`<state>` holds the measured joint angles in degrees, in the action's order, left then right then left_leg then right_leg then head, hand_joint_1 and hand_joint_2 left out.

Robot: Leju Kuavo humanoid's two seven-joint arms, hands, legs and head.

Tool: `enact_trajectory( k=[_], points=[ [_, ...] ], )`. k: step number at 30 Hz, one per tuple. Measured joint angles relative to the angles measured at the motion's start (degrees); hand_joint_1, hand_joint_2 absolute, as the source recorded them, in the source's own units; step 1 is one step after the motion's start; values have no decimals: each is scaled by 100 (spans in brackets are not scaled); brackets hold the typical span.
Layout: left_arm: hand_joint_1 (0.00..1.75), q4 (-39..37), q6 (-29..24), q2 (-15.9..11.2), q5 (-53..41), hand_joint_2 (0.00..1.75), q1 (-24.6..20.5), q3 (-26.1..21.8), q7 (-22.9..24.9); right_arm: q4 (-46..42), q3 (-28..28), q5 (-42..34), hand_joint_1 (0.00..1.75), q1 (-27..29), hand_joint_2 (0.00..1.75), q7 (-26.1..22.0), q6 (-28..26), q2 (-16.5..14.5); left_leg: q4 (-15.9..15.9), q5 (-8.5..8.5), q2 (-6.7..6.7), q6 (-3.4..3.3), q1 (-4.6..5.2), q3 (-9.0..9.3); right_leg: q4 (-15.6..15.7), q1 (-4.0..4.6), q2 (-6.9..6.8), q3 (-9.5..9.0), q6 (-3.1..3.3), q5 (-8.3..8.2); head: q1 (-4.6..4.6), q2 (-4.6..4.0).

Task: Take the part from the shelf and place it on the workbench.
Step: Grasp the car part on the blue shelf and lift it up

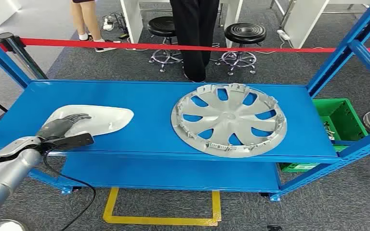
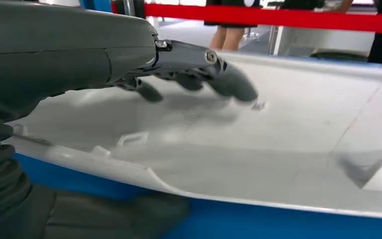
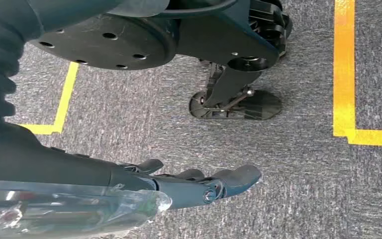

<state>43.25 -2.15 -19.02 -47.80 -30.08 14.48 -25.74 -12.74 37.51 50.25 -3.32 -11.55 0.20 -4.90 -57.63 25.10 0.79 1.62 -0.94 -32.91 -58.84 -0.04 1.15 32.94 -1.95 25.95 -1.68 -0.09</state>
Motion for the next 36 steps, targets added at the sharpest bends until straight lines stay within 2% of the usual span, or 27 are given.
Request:
enact_trajectory(
  k=[14, 22, 25, 36],
  points=[
    [175, -69, -351, 38, -25, 175, -63, -10, 131, 0, 0, 86, 0, -2, 175, -2, -12, 0, 1, 0, 0, 0, 0, 6, -1, 0, 2, -6, 0, 0, 1, 0],
    [175, 104, -613, 126, 166, 175, 67, -172, 150, 0, 3, 85, 0, 3, 175, -3, -40, 0, 1, 0, 0, 0, 0, 9, -1, 0, 2, -8, 0, 0, 0, 0],
    [175, 462, -697, 172, 302, 175, 297, -284, 87, 0, 13, 87, 0, 13, 175, -8, -56, -1, 2, 0, 0, 0, 0, 9, -1, 0, 2, -6, 0, 0, 1, 0],
    [175, 2632, -605, 461, 431, 175, 1455, -325, 308, 7, 176, 48, 0, 53, 175, -46, -125, -2, 1, 3, -1, -1, 2, 3, 1, -3, 3, 0, -1, 2, 1, 0]
  ],
)
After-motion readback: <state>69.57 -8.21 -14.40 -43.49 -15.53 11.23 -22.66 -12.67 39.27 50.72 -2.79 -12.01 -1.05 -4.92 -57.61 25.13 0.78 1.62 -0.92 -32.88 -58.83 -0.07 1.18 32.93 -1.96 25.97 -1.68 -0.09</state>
